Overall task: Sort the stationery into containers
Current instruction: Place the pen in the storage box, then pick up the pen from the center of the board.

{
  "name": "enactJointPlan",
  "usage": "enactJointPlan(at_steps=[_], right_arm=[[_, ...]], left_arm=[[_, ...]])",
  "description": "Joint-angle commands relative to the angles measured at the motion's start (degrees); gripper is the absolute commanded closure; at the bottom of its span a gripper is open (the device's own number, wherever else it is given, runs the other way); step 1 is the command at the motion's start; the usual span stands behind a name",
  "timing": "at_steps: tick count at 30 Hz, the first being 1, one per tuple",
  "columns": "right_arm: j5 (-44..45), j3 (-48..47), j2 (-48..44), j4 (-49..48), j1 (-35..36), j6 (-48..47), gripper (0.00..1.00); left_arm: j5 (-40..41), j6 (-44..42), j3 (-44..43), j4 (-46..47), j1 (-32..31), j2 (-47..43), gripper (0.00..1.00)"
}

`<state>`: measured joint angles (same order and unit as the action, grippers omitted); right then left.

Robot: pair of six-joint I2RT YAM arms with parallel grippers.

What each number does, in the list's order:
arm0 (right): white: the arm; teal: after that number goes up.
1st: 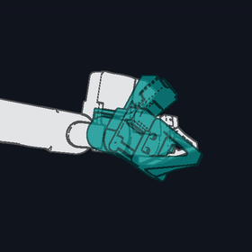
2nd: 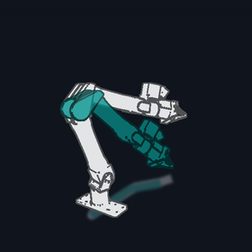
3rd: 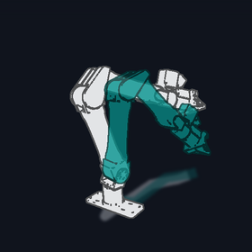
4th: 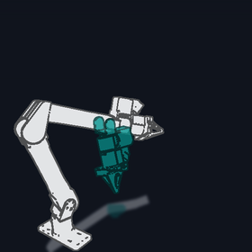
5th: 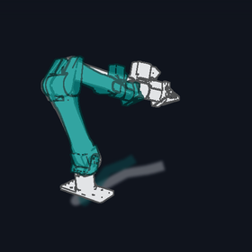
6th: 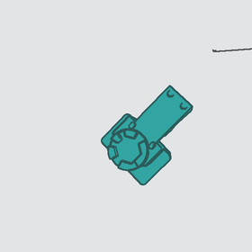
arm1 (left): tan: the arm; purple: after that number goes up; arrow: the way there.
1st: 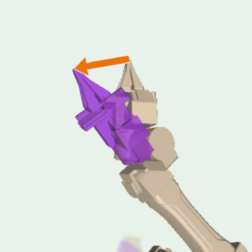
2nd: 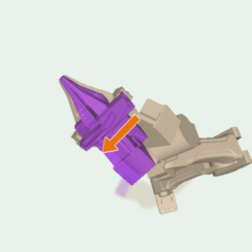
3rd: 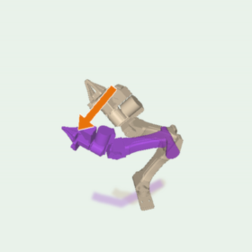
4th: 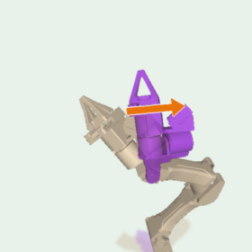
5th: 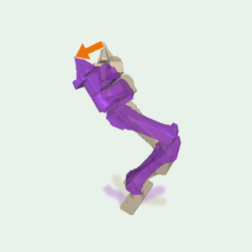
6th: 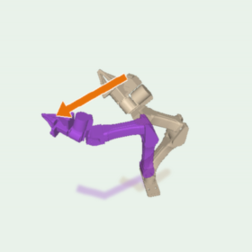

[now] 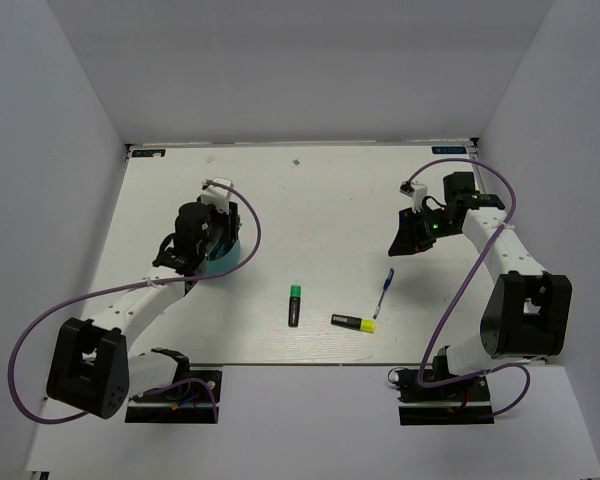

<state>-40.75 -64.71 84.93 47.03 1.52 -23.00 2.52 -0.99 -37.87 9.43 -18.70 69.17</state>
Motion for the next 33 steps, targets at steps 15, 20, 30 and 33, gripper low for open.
enactJointPlan(at_steps=[15,20,30,33], right_arm=[[20.88,1.34,-1.60,-5.71,-0.38,8.84,0.10],[24.93,2.22,-1.78,-6.59,-0.82,15.62,0.79],[19.05,4.33,-0.03,-2.21,0.94,22.65,0.88],[18.34,5.73,0.42,-2.28,2.52,25.55,0.64]], left_arm=[[-0.67,2.47,-11.52,-18.29,-7.92,-8.44,0.93],[-5.51,10.21,-17.23,-27.79,-21.09,-3.78,0.47],[0.02,16.29,-21.29,-30.70,-34.56,7.56,0.39],[1.86,16.73,-18.57,-31.40,-34.56,4.67,0.39]])
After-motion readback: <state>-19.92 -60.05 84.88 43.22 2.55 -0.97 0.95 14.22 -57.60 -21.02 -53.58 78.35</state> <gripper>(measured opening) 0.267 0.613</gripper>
